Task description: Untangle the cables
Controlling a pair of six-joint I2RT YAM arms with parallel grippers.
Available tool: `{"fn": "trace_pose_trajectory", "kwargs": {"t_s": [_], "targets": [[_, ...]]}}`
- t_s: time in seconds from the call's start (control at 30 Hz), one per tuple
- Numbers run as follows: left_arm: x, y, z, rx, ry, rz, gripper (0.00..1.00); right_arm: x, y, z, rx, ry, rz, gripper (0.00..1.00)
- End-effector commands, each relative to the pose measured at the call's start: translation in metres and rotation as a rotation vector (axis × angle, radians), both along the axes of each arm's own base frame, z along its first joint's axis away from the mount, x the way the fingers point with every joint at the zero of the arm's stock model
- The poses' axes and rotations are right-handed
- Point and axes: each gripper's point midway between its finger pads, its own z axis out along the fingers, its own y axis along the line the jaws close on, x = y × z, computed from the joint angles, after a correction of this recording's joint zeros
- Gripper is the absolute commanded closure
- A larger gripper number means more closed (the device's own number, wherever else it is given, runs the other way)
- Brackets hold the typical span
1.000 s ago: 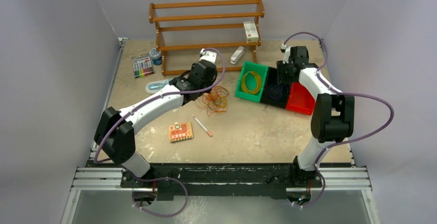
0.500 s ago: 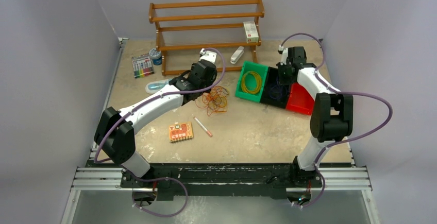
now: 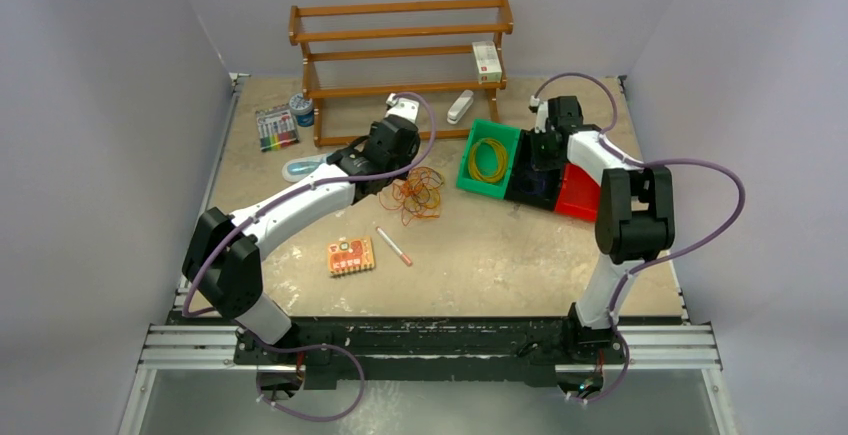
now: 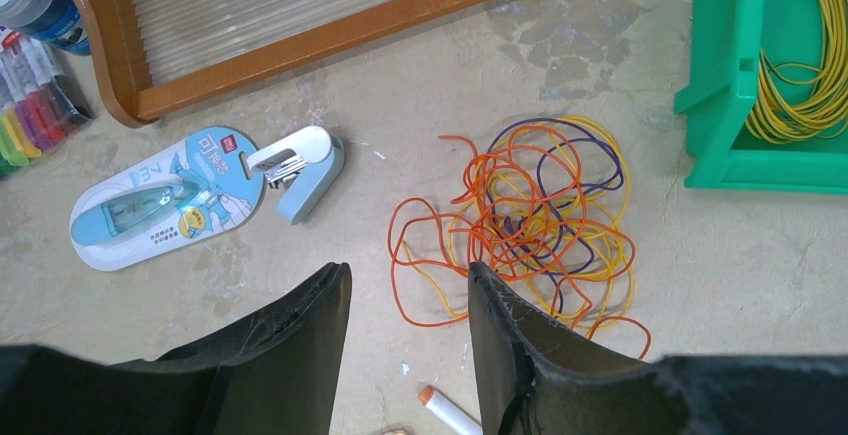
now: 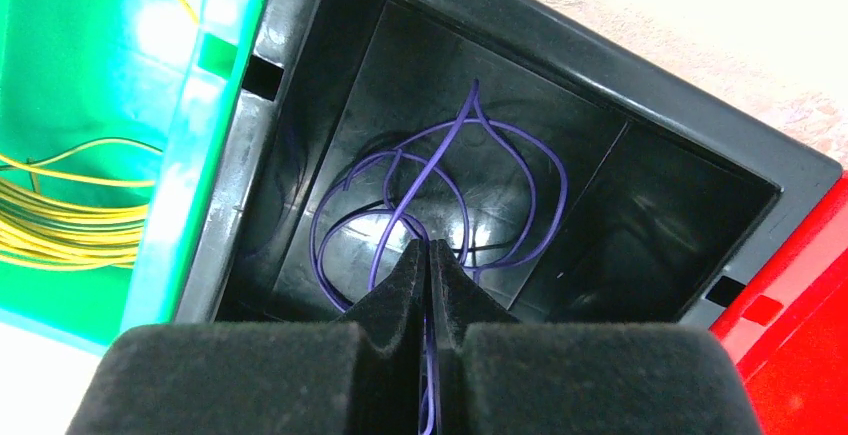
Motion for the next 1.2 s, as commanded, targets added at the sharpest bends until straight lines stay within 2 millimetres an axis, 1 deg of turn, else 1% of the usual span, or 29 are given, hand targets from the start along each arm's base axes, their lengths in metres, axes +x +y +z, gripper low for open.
{"fn": "trace_pose_trajectory", "kwargs": {"t_s": [0.0, 0.1, 0.3, 0.43, 0.5, 0.53, 0.6, 0.7, 0.77, 0.87, 0.93, 1.07, 1.1, 1.17], "targets": [[0.003, 0.003, 0.019, -0.024, -0.052, 0.001, 0.54, 0.019, 0.005, 0.025, 0.014, -0.092, -0.007, 0.96], [0.004, 0.004, 0.02, -0.028, -0.054, 0.006, 0.54, 0.021, 0.003, 0.039, 0.014, -0.141, -0.02, 0.92], [0.006, 0.008, 0.024, -0.043, -0.063, 0.026, 0.52, 0.024, -0.005, 0.08, -0.01, -0.258, -0.064, 0.81], [0.007, 0.01, 0.028, -0.064, -0.072, 0.038, 0.51, 0.021, -0.014, 0.099, -0.039, -0.312, -0.102, 0.71], [0.007, 0.011, 0.03, -0.078, -0.076, 0.044, 0.5, 0.02, -0.016, 0.106, -0.047, -0.329, -0.111, 0.64], [0.007, 0.011, 0.03, -0.082, -0.076, 0.044, 0.5, 0.019, -0.017, 0.109, -0.05, -0.337, -0.115, 0.63], [0.007, 0.01, 0.031, -0.097, -0.078, 0.049, 0.5, 0.017, -0.019, 0.115, -0.052, -0.359, -0.125, 0.62], [0.007, 0.009, 0.031, -0.117, -0.076, 0.057, 0.49, 0.015, -0.02, 0.135, -0.04, -0.437, -0.139, 0.61], [0.007, 0.007, 0.031, -0.135, -0.076, 0.063, 0.49, 0.012, -0.014, 0.151, -0.005, -0.503, -0.117, 0.61], [0.007, 0.002, 0.028, -0.157, -0.065, 0.064, 0.49, 0.006, 0.006, 0.173, 0.075, -0.594, -0.022, 0.6], [0.007, 0.0, 0.024, -0.169, -0.051, 0.068, 0.49, 0.0, 0.021, 0.184, 0.134, -0.635, 0.05, 0.59], [0.006, -0.005, 0.008, -0.194, -0.007, 0.086, 0.49, -0.015, 0.05, 0.195, 0.276, -0.665, 0.16, 0.59], [0.006, -0.007, 0.003, -0.203, 0.005, 0.095, 0.5, -0.02, 0.059, 0.195, 0.321, -0.663, 0.185, 0.59], [0.006, -0.007, -0.008, -0.202, 0.027, 0.111, 0.51, -0.026, 0.07, 0.198, 0.388, -0.68, 0.204, 0.59]]}}
